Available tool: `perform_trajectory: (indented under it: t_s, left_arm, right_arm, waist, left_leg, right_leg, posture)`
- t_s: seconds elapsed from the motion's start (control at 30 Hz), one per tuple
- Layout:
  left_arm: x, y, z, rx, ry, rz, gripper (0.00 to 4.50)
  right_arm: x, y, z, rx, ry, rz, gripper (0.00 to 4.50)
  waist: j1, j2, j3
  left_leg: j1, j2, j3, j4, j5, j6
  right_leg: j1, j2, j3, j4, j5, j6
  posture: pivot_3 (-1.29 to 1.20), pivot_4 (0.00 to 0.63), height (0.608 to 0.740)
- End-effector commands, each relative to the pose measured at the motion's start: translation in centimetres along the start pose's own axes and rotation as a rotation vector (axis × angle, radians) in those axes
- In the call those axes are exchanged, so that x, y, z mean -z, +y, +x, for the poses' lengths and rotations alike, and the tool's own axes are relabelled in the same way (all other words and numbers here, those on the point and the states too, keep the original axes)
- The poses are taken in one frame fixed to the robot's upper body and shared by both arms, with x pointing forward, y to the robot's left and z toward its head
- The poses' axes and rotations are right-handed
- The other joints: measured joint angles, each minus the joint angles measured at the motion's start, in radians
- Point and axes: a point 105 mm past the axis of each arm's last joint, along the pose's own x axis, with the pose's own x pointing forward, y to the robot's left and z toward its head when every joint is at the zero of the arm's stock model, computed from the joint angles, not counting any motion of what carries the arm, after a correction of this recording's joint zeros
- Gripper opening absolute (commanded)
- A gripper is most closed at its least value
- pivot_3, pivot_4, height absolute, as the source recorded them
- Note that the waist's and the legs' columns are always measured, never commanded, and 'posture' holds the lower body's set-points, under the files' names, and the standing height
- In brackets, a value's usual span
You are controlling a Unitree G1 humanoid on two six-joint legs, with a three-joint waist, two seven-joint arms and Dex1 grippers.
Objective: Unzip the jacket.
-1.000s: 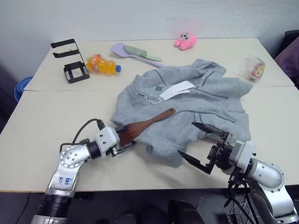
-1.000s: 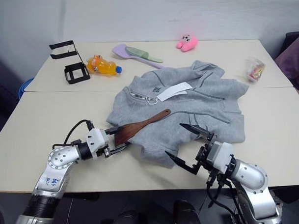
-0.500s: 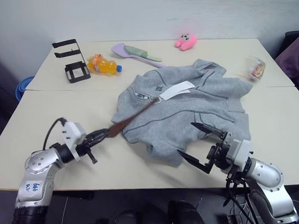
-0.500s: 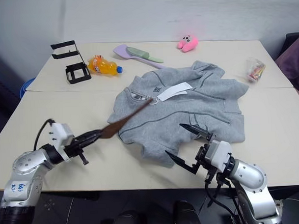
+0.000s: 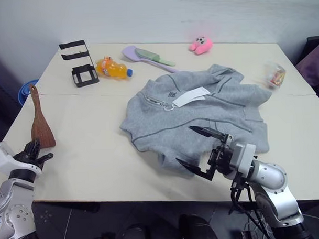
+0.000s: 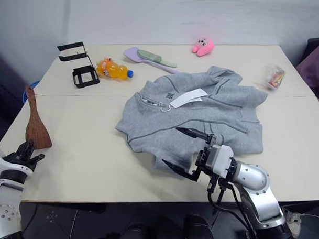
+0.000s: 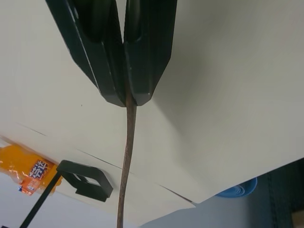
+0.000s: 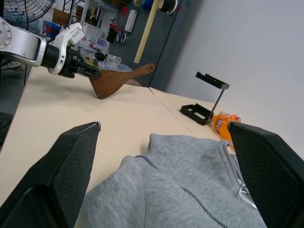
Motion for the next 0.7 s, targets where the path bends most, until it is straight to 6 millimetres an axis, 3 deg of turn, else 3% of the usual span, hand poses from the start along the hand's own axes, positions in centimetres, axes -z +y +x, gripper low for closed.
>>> perform_trajectory:
  t_s: [0.03,0.1,0.23,0.33,0.4,0.47,0.5,0.6,0.7]
  left_arm:
    - [-0.4,0.4,0.3,-0.028,0.023,-0.080,0.54]
    - [-0.5,0.9,0.5,-0.059,0.042,-0.093,1.05]
    - [-2.9,2.6,0.3,-0.189,-0.058,-0.066,2.32]
    - [-5.3,1.1,0.1,-0.116,-0.152,0.086,3.27]
    - [-7.3,-1.3,-0.1,0.009,-0.242,0.338,3.89]
    - [-7.4,-4.2,-0.1,0.187,-0.257,0.561,3.89]
    - [-6.7,-6.2,-0.1,0.309,-0.249,0.656,4.12]
    - [-1.3,-12.5,-0.8,0.780,-0.097,0.901,4.48]
    - [3.6,-15.7,-1.9,1.099,0.012,1.037,4.48]
  right_arm:
    - [-0.2,-0.2,-0.2,0.004,-0.019,-0.018,4.50]
    - [-0.2,-0.3,-0.3,0.006,-0.016,-0.018,4.50]
    - [0.1,-1.0,-1.2,0.049,0.019,-0.030,4.50]
    - [0.4,-1.8,-2.8,0.081,0.073,-0.031,4.50]
    - [1.1,-2.7,-4.9,0.103,0.175,-0.057,4.50]
    - [1.6,-3.2,-6.6,0.096,0.264,-0.077,4.50]
    - [2.0,-3.4,-7.3,0.081,0.315,-0.094,4.50]
    - [3.3,-4.0,-9.3,0.050,0.477,-0.132,4.50]
    - [4.4,-5.2,-10.5,0.074,0.587,-0.169,4.50]
  waist:
    - [-0.002,0.000,0.000]
    - [-0.005,0.000,0.000]
    - [-0.011,-0.002,0.001]
    - [-0.009,-0.002,0.001]
    - [-0.006,-0.003,0.001]
    - [0.000,-0.003,0.001]
    - [0.001,-0.002,0.001]
    - [0.006,0.000,0.001]
    - [0.002,0.004,0.002]
  left_leg:
    - [0.000,0.000,0.000,0.000,0.000,0.000]
    - [0.000,0.000,0.000,0.000,0.000,0.000]
    - [0.000,0.001,0.000,0.000,0.000,-0.001]
    - [0.000,0.001,0.001,0.000,0.000,-0.002]
    - [-0.001,0.001,0.000,0.000,-0.001,-0.002]
    - [-0.002,0.000,0.000,0.000,-0.001,-0.001]
    - [-0.002,0.000,0.000,0.000,-0.002,-0.001]
    - [-0.001,0.000,0.001,0.000,-0.003,-0.002]
    - [-0.001,0.000,0.003,0.000,-0.002,-0.002]
  right_leg:
    - [0.000,0.000,0.000,0.000,0.000,0.000]
    - [0.000,0.000,0.000,0.000,0.000,0.000]
    - [0.000,0.001,0.000,0.002,0.000,0.000]
    - [-0.001,0.002,0.000,0.002,0.000,0.000]
    - [-0.001,0.002,0.000,0.002,0.000,0.000]
    - [-0.001,0.001,-0.001,0.000,0.000,0.000]
    - [0.000,0.001,-0.001,-0.005,0.000,-0.001]
    - [0.000,0.000,0.000,-0.006,0.000,-0.001]
    - [-0.001,0.001,0.001,-0.005,-0.001,-0.001]
  posture:
    - [0.00,0.150,0.740]
    - [0.00,0.150,0.740]
    - [0.00,0.150,0.740]
    - [0.00,0.150,0.740]
    - [0.00,0.150,0.740]
    - [0.00,0.150,0.740]
    - [0.00,0.150,0.740]
    - [0.00,0.150,0.740]
    - [0.00,0.150,0.740]
